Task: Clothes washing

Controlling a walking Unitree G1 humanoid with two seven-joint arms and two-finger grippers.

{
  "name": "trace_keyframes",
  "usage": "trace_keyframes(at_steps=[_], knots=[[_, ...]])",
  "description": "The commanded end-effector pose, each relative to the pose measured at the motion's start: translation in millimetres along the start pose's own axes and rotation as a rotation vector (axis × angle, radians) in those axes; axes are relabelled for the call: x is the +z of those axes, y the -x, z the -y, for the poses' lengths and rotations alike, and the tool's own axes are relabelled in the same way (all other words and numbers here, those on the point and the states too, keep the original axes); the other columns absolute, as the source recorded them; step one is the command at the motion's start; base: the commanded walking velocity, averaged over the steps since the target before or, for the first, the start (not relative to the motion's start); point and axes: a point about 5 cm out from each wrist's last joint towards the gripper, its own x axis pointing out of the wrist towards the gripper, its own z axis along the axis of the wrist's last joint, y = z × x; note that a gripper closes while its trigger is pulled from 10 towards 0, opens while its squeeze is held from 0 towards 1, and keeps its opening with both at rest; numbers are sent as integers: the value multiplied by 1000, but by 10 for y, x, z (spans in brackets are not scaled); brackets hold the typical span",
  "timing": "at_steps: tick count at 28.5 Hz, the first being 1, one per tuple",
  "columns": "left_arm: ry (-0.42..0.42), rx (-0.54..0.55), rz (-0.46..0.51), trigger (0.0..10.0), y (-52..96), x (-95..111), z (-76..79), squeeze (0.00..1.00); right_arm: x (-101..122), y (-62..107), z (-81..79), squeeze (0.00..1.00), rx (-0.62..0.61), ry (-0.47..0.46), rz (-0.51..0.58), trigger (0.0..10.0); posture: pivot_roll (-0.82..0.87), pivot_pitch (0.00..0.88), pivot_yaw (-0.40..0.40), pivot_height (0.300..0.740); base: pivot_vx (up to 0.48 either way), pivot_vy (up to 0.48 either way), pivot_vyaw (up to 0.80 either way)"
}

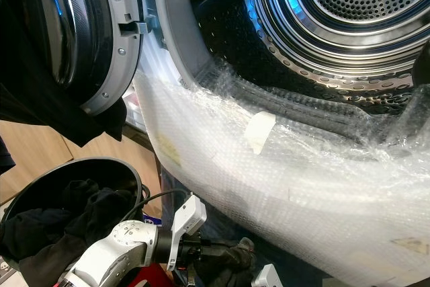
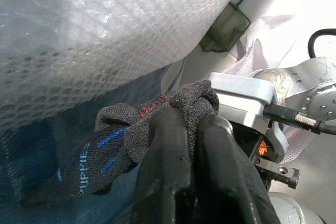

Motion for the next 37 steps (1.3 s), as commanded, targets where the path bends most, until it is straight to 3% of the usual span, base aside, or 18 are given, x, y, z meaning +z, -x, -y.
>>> trace_keyframes(at_steps=[1, 22, 24, 26, 27, 28, 29, 30, 32, 34, 36, 37], knots=[[-19, -2, 0, 0, 10, 22, 4, 0, 14, 11, 22, 0, -23, 12, -1, 0, -9, 25, -27, 740, 0, 0, 0], [-33, 20, -20, 0, 64, 5, -12, 0, 155, 62, 169, 0, -119, 103, 0, 0, -4, 10, -17, 740, 0, 0, 0], [-35, 32, -26, 392, 73, -3, -17, 0, 150, 91, 169, 0, -116, 105, -1, 0, 1, 3, -17, 740, 0, 0, 0], [-45, 34, -46, 2824, 115, -39, -4, 0, 153, 183, 179, 0, -122, 111, 5, 0, 0, 0, -16, 740, 0, 0, 0], [-45, 34, -46, 2824, 115, -39, -4, 0, 153, 183, 179, 0, -122, 111, 5, 0, 0, 0, -16, 740, 0, 0, 0], [-45, 40, -50, 6824, 126, -45, -3, 0, 149, 204, 193, 0, -138, 112, 2, 0, 0, 0, -16, 740, 0, 0, 0], [-45, 40, -50, 6824, 126, -45, -3, 0, 149, 204, 193, 0, -138, 112, 2, 0, 0, 0, -16, 740, 0, 0, 0], [-56, 45, -61, 10000, 144, -55, -1, 0, 141, 216, 206, 0, -152, 114, -6, 0, -4, 0, -12, 740, 0, 0, 0], [-80, 64, -82, 10000, 161, -67, -6, 0, 136, 226, 205, 0, -151, 116, -7, 0, -4, 0, -10, 740, 0, 0, 0], [-167, 128, -154, 10000, 162, -109, -52, 0, 132, 234, 197, 0, -144, 118, -8, 0, -3, 0, -8, 740, 0, 0, 0], [-179, 163, -167, 10000, 152, -123, -75, 0, 127, 236, 189, 0, -139, 120, -8, 0, -3, 0, -6, 740, 0, 0, 0], [-171, 173, -148, 10000, 141, -101, -71, 996, 125, 235, 182, 0, -136, 121, -8, 0, -6, 0, -4, 740, 0, 0, 0]])
